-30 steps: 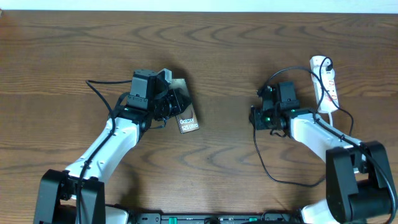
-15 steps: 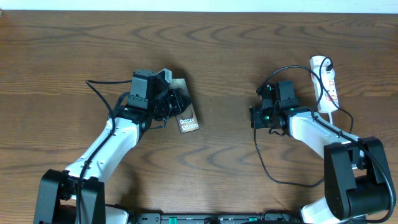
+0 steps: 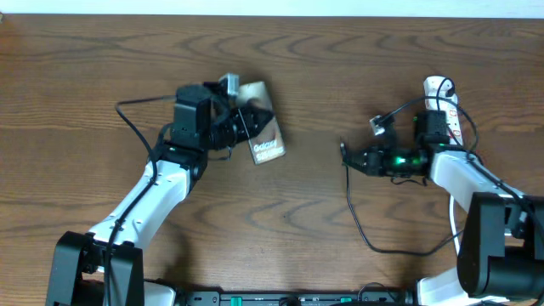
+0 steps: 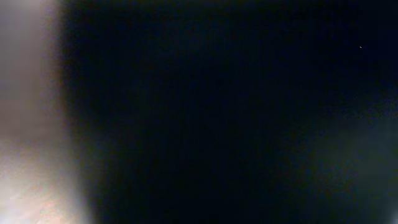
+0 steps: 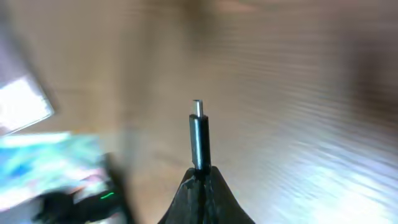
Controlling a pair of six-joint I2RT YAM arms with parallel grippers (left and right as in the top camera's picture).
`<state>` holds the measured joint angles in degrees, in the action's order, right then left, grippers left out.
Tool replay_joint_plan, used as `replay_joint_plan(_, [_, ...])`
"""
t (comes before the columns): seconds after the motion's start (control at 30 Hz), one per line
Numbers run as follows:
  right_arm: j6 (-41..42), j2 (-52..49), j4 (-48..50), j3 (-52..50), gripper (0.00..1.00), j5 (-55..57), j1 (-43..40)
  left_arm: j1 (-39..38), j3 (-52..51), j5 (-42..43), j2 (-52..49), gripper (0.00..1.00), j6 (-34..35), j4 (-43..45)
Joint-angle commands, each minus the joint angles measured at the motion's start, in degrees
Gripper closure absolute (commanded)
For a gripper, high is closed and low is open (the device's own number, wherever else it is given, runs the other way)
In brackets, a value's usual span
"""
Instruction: Plug charger to phone and switch on socket
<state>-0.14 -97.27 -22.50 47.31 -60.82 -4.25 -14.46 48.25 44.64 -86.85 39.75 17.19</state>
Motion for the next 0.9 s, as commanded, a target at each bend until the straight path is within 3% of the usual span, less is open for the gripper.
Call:
replay_joint_plan(0.0, [-7.3, 1.25, 0.72, 0.46, 0.99, -23.65, -1.14, 0.04, 0.94, 10.91, 1.55, 0.93, 2.86, 6.16])
replay_joint_plan(0.1, [-8.55, 1.25, 1.44, 0.46, 0.99, -28.7, -0.5, 0.04, 0.94, 11.26, 1.55, 0.93, 6.56, 10.01])
replay_joint_plan(0.47, [-10.91, 2.14, 1.01, 0.46, 0.99, -28.72, 8.26, 0.04, 0.94, 8.79, 1.55, 0.93, 14.67, 21.88])
replay_joint_plan(0.7, [-10.86, 8.46, -0.79, 0.46, 0.99, -28.72, 11.04, 0.02, 0.94, 6.91, 1.55, 0.93, 16.92, 23.63])
replay_joint_plan(0.87, [-10.84, 12.52, -1.53, 0.46, 0.99, -28.68, 13.46, -0.09, 0.94, 7.41, 1.55, 0.92, 21.14, 29.57])
